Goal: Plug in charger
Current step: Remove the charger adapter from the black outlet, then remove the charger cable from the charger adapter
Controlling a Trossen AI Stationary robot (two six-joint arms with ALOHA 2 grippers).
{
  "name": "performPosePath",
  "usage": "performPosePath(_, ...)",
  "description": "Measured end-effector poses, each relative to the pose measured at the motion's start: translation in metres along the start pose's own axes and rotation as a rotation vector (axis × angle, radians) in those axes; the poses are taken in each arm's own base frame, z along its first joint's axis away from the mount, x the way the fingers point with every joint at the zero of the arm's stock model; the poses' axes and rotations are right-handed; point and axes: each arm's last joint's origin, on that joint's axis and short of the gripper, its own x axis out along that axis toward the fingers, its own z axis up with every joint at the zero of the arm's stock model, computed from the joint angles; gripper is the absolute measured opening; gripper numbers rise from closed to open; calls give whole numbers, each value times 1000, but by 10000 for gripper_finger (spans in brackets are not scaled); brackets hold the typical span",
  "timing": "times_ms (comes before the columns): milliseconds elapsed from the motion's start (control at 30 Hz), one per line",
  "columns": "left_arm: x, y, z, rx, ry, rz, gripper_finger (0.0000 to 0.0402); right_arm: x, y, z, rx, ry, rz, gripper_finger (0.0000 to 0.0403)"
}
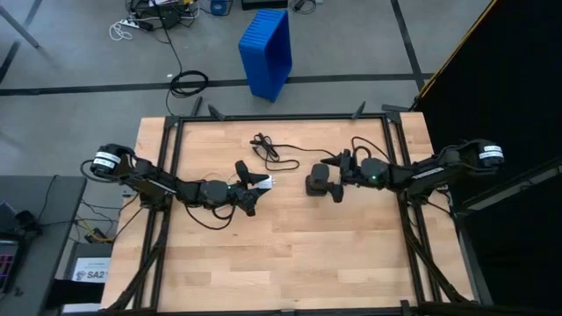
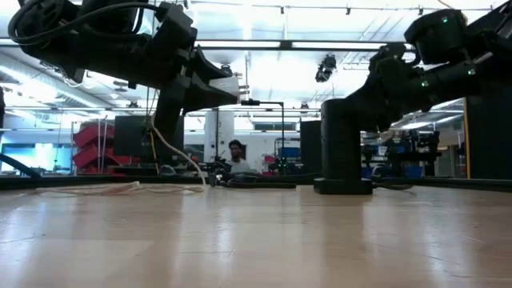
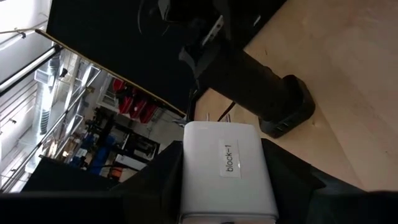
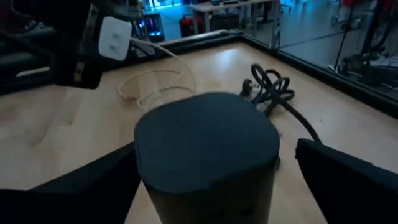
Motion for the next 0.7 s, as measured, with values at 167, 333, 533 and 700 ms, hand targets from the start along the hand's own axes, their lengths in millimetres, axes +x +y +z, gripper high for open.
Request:
performPosePath(167,0,0,0,1,0,0,155,-7,2,12,-9,-71,24,344)
performPosePath(333,0,0,0,2,-1,2,155,-12,2,27,11,-151,7,344)
performPosePath(533,1,5,4,20,-30,38,155,2,20,51,3,-194,58,344)
performPosePath(700,7,9,13,77,-28,38,155,31,39,65,-30,-178,88,344)
